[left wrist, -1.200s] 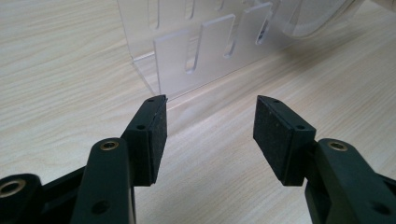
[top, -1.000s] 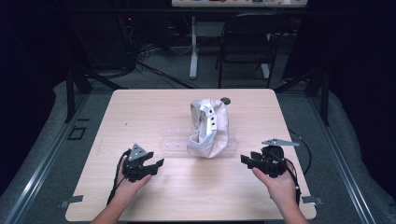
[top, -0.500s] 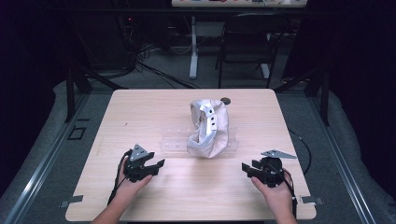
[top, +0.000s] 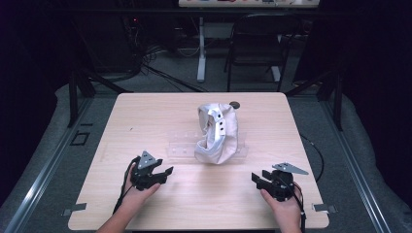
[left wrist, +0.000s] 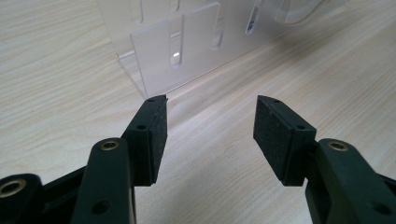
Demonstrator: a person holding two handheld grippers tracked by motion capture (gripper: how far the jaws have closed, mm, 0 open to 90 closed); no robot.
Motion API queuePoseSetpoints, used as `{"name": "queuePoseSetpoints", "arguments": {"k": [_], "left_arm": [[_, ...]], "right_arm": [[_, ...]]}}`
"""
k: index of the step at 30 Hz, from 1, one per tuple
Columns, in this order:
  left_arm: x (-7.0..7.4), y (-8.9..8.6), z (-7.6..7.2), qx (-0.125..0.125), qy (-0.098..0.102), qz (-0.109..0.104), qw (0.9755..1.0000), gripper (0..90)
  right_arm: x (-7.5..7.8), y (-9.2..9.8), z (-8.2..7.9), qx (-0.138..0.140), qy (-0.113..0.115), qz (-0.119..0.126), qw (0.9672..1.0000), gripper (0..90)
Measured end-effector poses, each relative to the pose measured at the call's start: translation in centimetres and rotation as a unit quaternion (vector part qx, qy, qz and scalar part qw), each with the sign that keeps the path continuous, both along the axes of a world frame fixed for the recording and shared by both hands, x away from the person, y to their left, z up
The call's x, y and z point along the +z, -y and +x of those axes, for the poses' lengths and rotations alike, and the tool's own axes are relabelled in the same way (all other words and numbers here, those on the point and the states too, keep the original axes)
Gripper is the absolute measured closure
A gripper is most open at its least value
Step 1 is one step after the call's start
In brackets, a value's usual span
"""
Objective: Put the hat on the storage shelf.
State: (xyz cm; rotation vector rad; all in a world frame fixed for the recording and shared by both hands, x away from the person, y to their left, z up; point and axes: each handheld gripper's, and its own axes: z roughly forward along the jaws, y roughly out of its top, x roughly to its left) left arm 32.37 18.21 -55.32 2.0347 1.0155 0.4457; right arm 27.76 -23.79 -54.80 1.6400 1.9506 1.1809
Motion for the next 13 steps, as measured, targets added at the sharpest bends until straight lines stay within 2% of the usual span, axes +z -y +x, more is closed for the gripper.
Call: {"name": "queuePoseSetpoints", "arguments": {"k": [3, 6, 7, 10, 13], "left_arm": [[-0.04, 0.13, -0.03, 0.000, 0.002, 0.000, 1.0000, 45.3], [-0.05, 0.28, -0.10, -0.002, 0.005, 0.001, 1.0000, 45.3], [0.01, 0.32, -0.14, -0.005, 0.005, 0.001, 1.0000, 45.4], [0.17, 0.59, -0.23, -0.009, 0.009, 0.000, 0.9999, 45.5], [0.66, 0.82, -0.23, -0.012, 0.022, 0.001, 0.9997, 45.5]], "right_arm": [[-0.22, 0.07, -0.25, -0.008, 0.015, -0.007, 0.9998, 51.0], [-0.46, 0.11, -0.32, -0.008, 0.017, -0.010, 0.9998, 50.9], [-0.53, 0.21, -0.37, -0.009, 0.014, -0.018, 0.9997, 50.8], [-0.78, 0.30, -0.46, -0.011, 0.019, -0.013, 0.9997, 50.6], [-1.03, 0.64, -0.67, -0.015, 0.023, -0.023, 0.9994, 50.0]]}}
